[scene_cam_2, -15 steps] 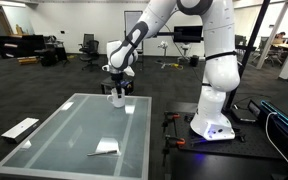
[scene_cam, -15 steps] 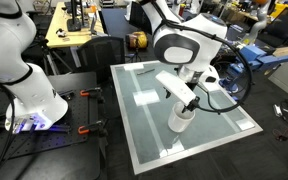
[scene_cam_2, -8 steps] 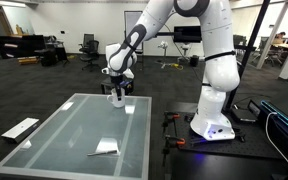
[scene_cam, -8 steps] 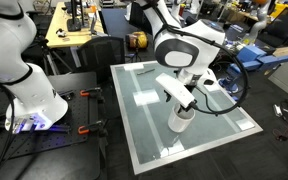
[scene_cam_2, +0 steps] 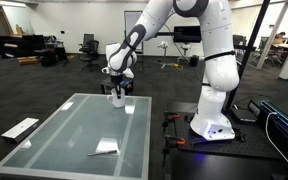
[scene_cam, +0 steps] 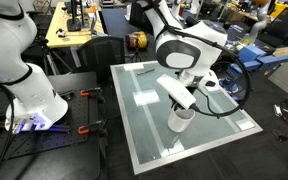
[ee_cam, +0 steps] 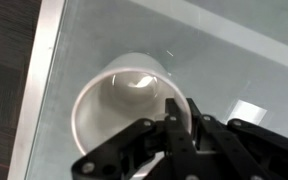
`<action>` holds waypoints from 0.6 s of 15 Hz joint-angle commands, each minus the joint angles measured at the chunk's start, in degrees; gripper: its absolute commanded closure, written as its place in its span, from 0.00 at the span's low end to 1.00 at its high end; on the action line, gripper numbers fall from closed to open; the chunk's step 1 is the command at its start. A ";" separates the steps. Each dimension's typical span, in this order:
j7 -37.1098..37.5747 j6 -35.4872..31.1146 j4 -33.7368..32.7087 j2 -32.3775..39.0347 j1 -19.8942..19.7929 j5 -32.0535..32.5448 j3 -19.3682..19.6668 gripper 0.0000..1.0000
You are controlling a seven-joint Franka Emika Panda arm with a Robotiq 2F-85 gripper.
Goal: Pick up the cup and move it to the left.
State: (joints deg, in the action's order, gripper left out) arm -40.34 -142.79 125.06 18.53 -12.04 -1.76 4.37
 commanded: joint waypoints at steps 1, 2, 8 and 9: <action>-0.15 0.75 -1.47 0.52 -1.22 -0.66 -0.96 1.00; 0.26 0.91 -1.57 0.55 -1.14 -0.58 -0.91 0.97; 2.05 1.06 -1.92 0.99 -0.43 -0.45 -1.14 0.97; 2.28 1.02 -1.89 0.98 -0.28 -0.53 -1.34 0.97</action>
State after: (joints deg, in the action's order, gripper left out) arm -39.89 -142.76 124.37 18.75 -12.27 -1.76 4.14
